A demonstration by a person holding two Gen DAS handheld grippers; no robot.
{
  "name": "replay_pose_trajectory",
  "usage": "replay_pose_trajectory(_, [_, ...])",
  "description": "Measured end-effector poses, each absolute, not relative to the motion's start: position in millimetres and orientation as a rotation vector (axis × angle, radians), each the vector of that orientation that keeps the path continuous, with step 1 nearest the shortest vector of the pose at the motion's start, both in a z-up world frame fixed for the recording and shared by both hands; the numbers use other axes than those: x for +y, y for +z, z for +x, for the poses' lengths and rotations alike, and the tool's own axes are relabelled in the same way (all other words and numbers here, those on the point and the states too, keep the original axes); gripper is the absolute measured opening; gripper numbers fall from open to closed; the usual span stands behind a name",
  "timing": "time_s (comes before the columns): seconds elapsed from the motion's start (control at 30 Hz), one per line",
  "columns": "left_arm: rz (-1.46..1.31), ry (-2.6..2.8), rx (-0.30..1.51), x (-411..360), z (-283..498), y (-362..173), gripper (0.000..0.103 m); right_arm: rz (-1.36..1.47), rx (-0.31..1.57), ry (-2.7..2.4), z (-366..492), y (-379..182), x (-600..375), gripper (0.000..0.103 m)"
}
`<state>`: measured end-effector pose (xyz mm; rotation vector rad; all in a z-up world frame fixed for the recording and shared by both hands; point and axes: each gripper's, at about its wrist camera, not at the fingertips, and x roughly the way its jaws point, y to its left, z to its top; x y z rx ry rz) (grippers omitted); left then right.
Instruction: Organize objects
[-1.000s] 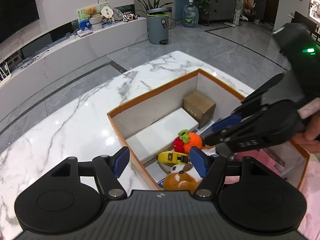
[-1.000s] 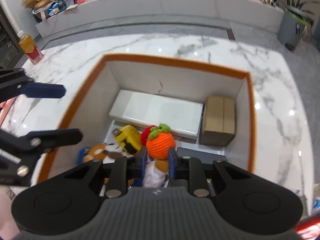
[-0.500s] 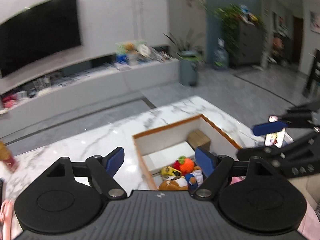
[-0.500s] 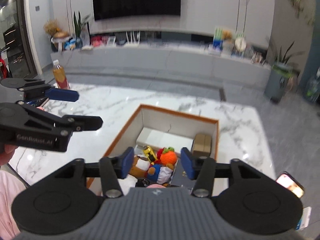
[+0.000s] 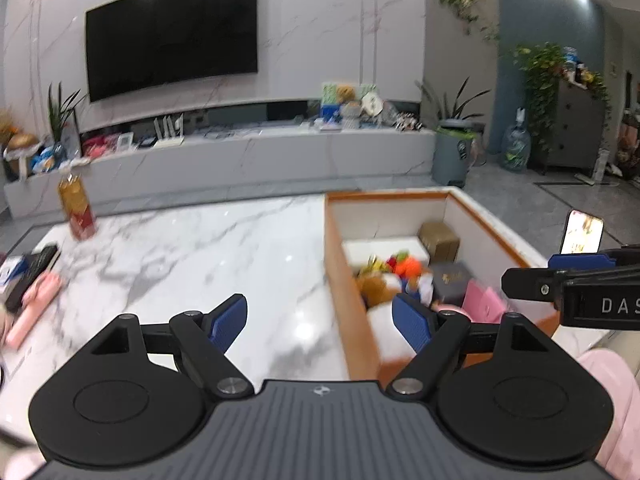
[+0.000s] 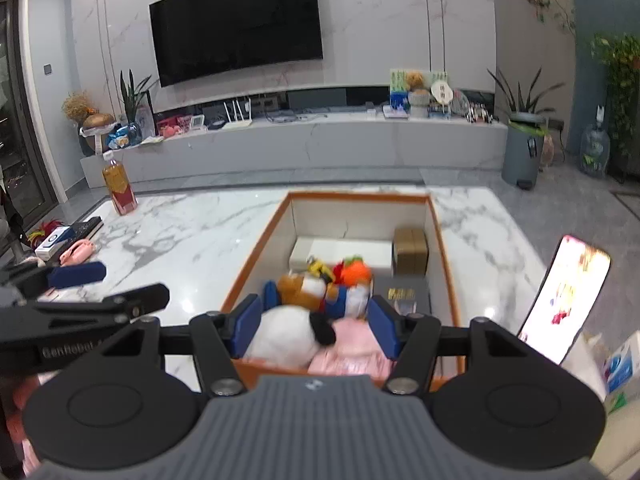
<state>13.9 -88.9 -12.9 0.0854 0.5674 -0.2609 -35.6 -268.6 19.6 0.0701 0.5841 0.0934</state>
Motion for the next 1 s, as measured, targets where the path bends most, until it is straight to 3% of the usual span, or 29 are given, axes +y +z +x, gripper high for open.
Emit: replay_pose_trajectory(1.0, [0.048,-0.240,0.631,-87,-15,-29,0.094,0.047,0.641,0.029,-54,-13,-254,0.062])
